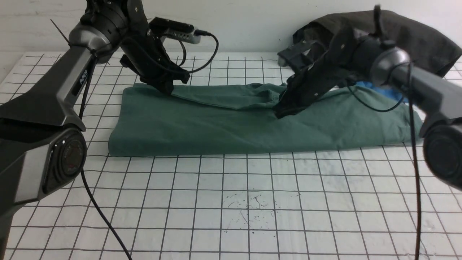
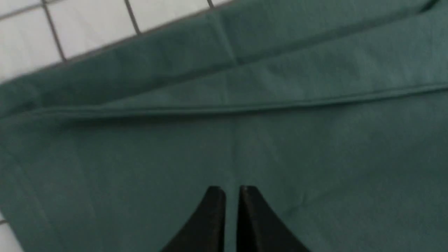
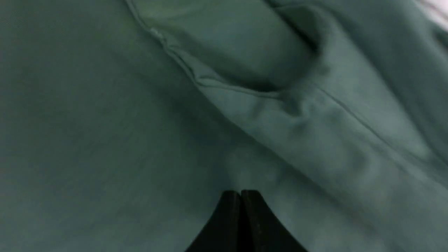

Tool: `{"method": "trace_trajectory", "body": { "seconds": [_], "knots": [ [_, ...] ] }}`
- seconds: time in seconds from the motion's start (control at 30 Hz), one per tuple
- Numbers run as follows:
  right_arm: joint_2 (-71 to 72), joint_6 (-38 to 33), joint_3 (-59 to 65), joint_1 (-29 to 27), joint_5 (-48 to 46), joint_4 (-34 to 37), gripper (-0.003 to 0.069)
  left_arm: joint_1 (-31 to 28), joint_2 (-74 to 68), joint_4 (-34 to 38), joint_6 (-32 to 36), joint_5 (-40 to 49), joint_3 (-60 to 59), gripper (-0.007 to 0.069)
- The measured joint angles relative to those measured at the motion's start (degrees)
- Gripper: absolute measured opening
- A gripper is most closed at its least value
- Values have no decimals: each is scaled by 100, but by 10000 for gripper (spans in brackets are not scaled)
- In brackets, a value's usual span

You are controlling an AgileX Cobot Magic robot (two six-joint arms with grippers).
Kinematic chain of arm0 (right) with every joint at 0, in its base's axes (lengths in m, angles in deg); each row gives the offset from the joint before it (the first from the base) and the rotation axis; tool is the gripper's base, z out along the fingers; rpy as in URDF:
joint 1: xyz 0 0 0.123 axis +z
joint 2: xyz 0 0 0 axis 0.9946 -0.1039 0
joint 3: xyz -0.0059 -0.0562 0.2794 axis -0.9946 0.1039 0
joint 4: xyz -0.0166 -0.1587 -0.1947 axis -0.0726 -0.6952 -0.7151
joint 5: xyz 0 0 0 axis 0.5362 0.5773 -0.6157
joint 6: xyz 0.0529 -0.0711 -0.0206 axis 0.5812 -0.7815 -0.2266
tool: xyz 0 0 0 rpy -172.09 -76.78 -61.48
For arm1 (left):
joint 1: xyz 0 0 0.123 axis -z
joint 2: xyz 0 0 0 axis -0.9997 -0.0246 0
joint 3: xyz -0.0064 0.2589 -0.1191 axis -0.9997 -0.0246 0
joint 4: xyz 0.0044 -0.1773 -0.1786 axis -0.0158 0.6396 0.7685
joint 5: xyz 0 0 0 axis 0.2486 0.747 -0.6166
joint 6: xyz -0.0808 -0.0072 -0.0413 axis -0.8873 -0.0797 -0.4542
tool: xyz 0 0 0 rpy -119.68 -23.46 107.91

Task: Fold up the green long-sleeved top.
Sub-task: Use the right arm to clamp the right edge of the fabric

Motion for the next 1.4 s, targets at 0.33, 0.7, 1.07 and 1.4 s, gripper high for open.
{"method": "trace_trajectory", "body": {
  "seconds": [0.33,0.7,1.07,1.4],
  "knots": [
    [-360,609,12,-65,3538,329,-15,0,597,312,320,37,-272,-8],
    [1370,1927,6,-1284,-3,-1004,-1,1,2074,-55,246,75,-815,-7],
    [1624,2663,602,-2501,-1350,-1345,309,79,6012,-207,225,-393,-5803,-7],
    [1178,3016,1491,-2554,-1184,-1550,553,79,8210,-269,151,-1597,-9134,-7]
  ]
}}
